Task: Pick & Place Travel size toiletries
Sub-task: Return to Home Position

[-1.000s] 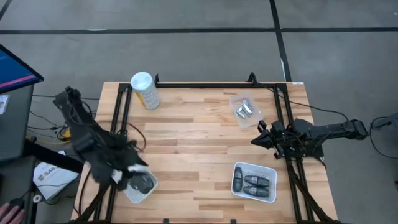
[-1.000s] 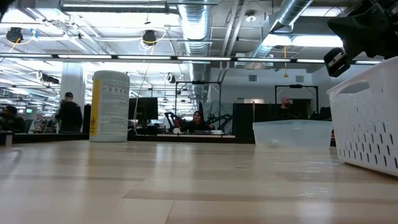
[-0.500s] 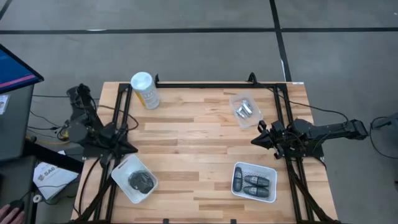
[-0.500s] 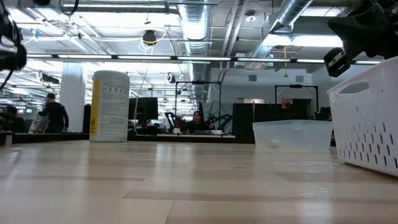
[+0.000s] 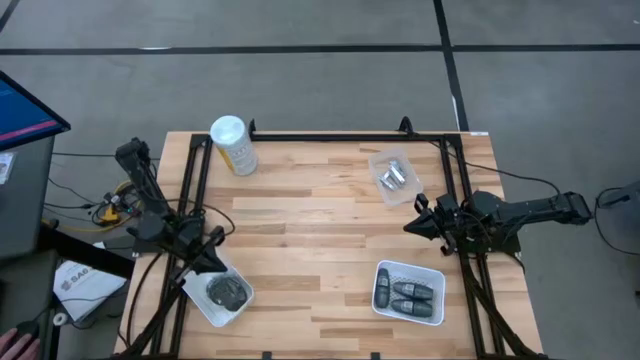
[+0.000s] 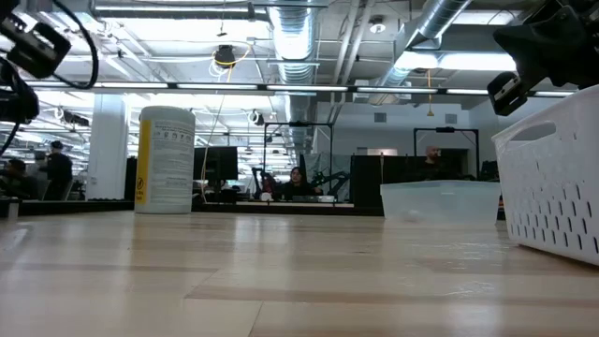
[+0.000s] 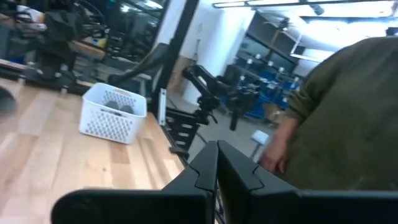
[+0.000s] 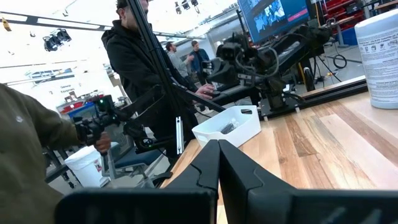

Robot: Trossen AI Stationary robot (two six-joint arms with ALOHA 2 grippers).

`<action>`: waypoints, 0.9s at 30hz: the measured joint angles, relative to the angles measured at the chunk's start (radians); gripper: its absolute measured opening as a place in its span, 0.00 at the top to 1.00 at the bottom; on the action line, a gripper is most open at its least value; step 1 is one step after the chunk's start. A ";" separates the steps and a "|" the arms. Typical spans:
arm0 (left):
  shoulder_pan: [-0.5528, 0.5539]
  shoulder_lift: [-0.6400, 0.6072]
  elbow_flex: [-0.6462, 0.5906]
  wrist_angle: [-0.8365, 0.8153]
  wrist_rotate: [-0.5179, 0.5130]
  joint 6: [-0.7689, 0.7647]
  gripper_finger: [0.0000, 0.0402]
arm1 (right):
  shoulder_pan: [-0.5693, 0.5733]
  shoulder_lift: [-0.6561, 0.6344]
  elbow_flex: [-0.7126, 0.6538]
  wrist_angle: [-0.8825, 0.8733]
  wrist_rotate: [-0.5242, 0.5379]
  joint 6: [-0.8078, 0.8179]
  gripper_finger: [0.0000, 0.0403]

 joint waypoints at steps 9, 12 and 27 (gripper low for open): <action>0.000 -0.051 -0.035 0.022 0.154 0.112 1.00 | 0.000 0.000 0.000 0.000 0.000 0.000 1.00; 0.000 -0.089 -0.035 -0.077 0.192 0.084 1.00 | 0.000 0.000 0.000 0.000 0.000 0.000 1.00; 0.001 -0.080 -0.035 -0.287 0.252 0.163 1.00 | 0.000 0.000 0.000 0.000 0.000 0.000 1.00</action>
